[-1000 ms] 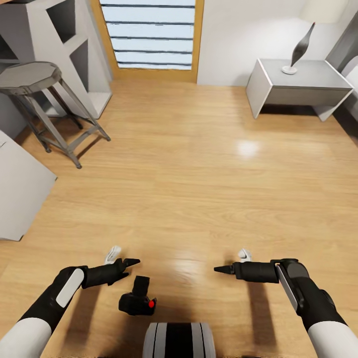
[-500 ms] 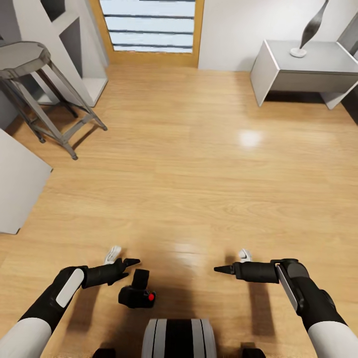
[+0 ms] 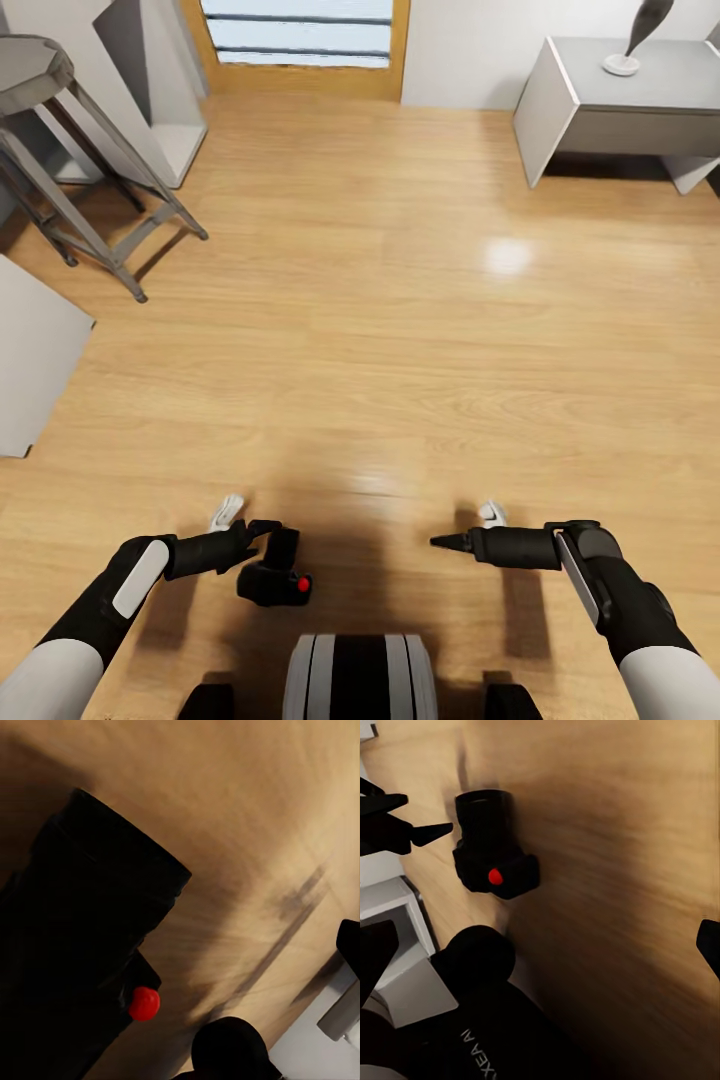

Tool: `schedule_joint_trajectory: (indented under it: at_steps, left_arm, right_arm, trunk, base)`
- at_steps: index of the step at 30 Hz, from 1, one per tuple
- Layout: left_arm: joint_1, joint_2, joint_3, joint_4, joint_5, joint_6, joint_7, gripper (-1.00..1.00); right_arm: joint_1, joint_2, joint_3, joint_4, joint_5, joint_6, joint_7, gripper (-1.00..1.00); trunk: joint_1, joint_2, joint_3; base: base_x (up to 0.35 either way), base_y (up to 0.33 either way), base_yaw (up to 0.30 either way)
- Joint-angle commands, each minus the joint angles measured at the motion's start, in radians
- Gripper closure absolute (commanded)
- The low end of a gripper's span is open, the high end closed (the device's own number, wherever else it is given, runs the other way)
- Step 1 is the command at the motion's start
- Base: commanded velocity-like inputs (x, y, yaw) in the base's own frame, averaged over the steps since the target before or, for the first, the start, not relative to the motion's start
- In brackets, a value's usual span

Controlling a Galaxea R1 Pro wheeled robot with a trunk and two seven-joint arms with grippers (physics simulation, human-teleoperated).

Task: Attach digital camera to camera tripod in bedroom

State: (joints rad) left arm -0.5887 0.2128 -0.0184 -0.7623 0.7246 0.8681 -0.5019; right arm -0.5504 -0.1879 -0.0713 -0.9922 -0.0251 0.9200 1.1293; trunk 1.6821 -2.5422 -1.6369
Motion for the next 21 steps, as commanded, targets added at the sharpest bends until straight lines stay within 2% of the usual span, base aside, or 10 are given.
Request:
schedule_joint_trajectory:
  at_steps: [1,3,12,21]
  left_arm:
    - [0.000,0.001,-0.002,0.000,0.003,0.003,-0.001,-1.00]
    - [0.000,0.001,-0.002,0.000,0.003,0.003,-0.001,-1.00]
    - [0.001,0.005,-0.002,-0.006,0.003,0.001,0.000,-1.00]
    - [0.001,0.012,-0.002,-0.008,0.004,-0.003,-0.001,-1.00]
  right_arm:
    - [0.000,0.000,-0.001,0.000,-0.003,0.009,0.001,-1.00]
    - [0.000,0.000,-0.001,0.000,-0.004,0.010,0.001,-1.00]
    - [0.000,0.005,-0.005,0.008,-0.003,0.010,-0.002,-1.00]
    - [0.000,-0.006,-0.005,0.008,-0.004,0.010,-0.002,-1.00]
  trunk:
    - [0.000,0.000,-0.005]
    - [0.001,-0.001,-0.012]
    - [0.001,-0.001,-0.012]
    - [0.001,-0.001,-0.012]
  base:
    - [0.000,0.000,0.000]
    - [0.000,0.000,0.000]
    - [0.000,0.000,0.000]
    - [0.000,0.000,0.000]
